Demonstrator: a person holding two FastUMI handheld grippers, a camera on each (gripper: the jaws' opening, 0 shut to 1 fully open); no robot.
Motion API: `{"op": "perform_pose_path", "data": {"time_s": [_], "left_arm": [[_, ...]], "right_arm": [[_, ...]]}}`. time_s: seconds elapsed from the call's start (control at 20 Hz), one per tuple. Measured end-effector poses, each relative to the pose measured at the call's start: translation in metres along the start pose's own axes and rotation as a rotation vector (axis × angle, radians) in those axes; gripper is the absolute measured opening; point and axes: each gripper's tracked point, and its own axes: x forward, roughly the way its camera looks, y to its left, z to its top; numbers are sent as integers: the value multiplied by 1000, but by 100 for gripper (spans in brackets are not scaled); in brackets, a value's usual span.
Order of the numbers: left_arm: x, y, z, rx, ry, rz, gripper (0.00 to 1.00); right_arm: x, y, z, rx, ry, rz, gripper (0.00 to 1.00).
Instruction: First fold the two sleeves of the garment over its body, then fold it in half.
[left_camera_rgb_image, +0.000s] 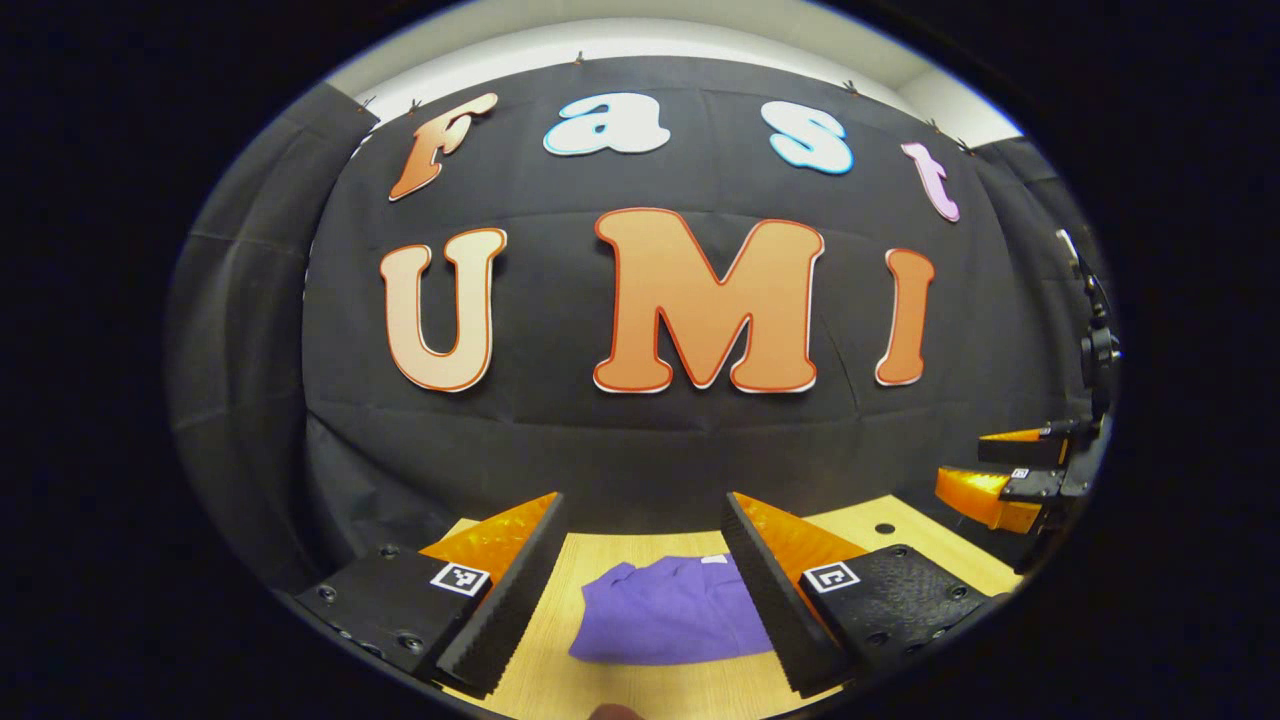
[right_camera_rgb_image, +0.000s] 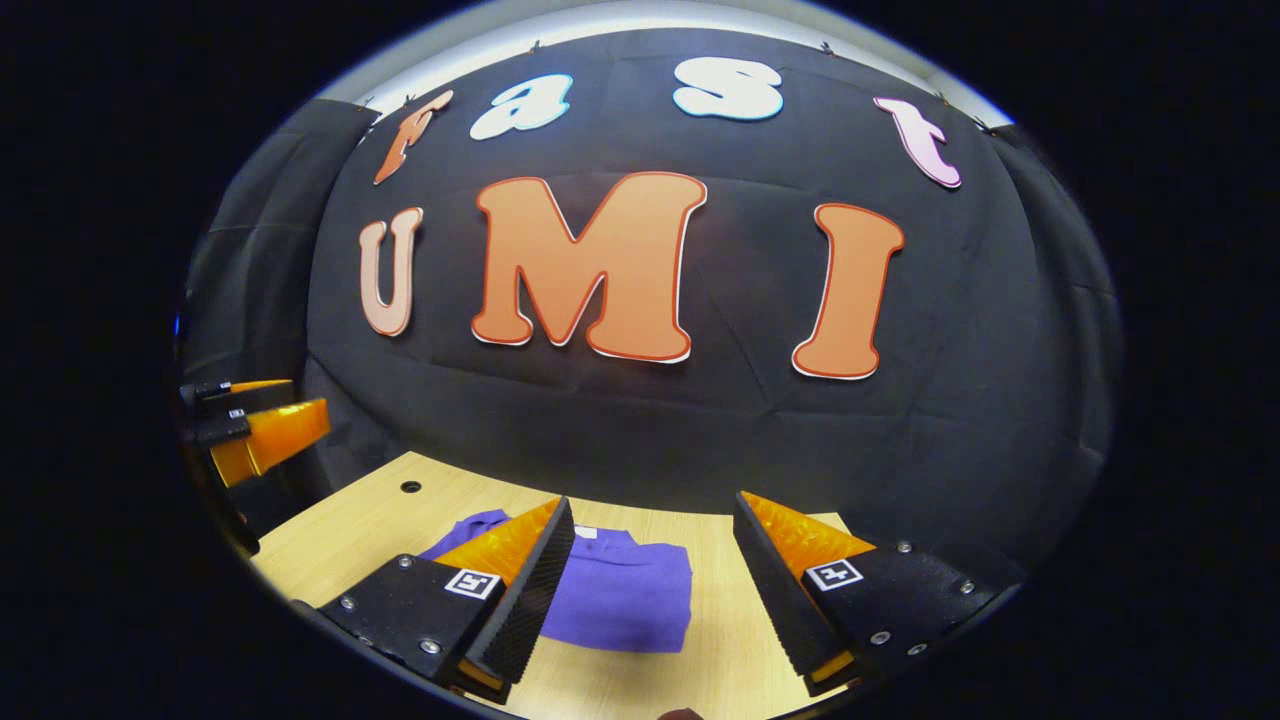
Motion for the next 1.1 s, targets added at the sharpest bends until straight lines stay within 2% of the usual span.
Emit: {"op": "perform_pose_path", "data": {"time_s": [0.05, 0.15, 0.2, 0.25, 0.55, 0.85, 1.1], "left_arm": [[-10, -1, -2, 1, -8, -3, 98], [-32, -2, -3, -3, -18, -9, 98], [-41, -3, -3, -2, -23, -9, 98], [-51, 0, -2, -3, -29, -3, 98], [-96, 5, -11, -15, -19, 1, 98], [-118, 2, -24, 0, -10, -6, 100], [-128, -3, -20, 33, -69, -16, 98]], "right_arm": [[-9, 8, 0, 4, -7, 8, 95], [-28, 16, -3, 7, -17, 13, 95], [-38, 19, -2, 6, -23, 9, 100], [-46, 23, -3, 1, -29, 4, 95], [-90, 50, -11, -5, -36, 15, 95], [-112, 60, -16, -28, -48, -6, 95], [-122, 60, -17, -20, -55, -23, 95]]}}
